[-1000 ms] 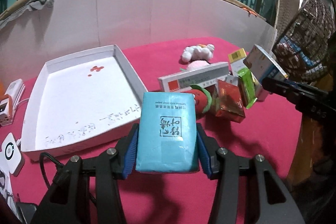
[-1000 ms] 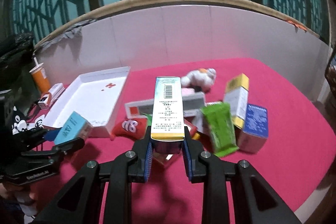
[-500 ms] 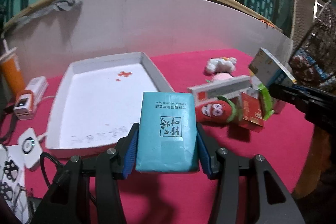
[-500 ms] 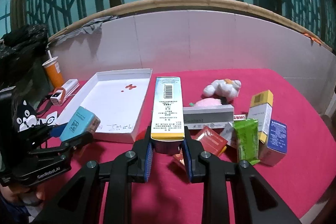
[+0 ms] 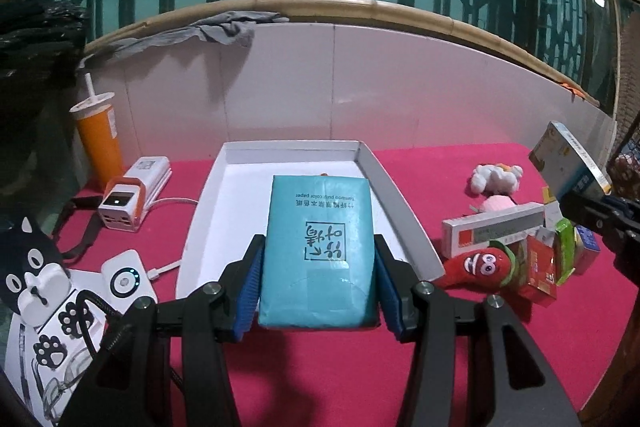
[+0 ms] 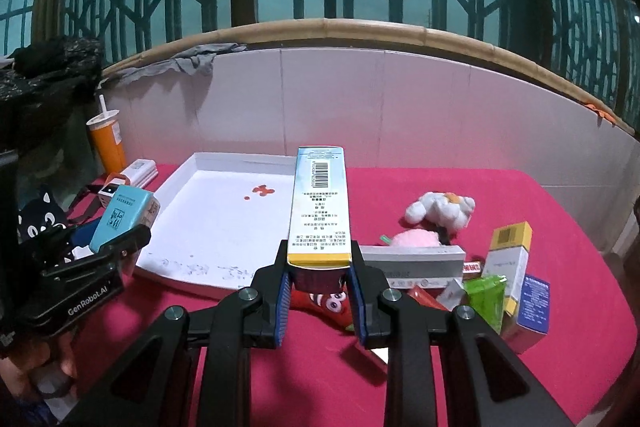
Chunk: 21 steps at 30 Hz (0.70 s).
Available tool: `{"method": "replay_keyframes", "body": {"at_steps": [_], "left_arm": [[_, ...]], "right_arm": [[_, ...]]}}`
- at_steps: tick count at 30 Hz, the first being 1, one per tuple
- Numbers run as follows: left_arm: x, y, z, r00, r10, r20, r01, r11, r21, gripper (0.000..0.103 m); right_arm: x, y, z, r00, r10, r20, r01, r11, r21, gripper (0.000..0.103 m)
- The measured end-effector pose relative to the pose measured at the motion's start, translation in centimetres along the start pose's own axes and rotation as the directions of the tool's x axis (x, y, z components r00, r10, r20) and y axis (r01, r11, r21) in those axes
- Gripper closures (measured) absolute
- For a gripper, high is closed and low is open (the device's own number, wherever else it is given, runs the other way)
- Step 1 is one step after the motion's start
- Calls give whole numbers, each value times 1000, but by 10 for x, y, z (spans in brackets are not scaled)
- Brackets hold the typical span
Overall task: Organize objects
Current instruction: 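Carry the tissue pack and medicine box over the white tray with both grippers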
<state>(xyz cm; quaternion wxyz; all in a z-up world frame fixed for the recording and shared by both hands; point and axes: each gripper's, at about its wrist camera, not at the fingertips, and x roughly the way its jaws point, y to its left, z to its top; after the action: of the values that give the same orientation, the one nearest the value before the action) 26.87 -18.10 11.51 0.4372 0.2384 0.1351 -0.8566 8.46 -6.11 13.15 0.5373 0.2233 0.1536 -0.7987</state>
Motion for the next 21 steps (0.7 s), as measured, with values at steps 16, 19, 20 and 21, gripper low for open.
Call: {"method": "replay_keyframes", "body": {"at_steps": [16, 19, 20, 21], "left_arm": [[-5, 17, 15, 999, 28, 31, -27, 999, -38, 53], [-2, 18, 22, 999, 27, 30, -25, 999, -47, 53], [-2, 18, 25, 999, 24, 29, -23, 998, -50, 53], [-2, 18, 28, 999, 22, 32, -21, 998, -51, 53]], "right_arm": [[10, 25, 25, 1000, 24, 15, -24, 1000, -17, 77], [14, 29, 32, 1000, 30, 9, -30, 999, -11, 77], [15, 31, 33, 999, 31, 8, -31, 999, -10, 77], [16, 33, 35, 1000, 29, 6, -29, 1000, -10, 77]]}}
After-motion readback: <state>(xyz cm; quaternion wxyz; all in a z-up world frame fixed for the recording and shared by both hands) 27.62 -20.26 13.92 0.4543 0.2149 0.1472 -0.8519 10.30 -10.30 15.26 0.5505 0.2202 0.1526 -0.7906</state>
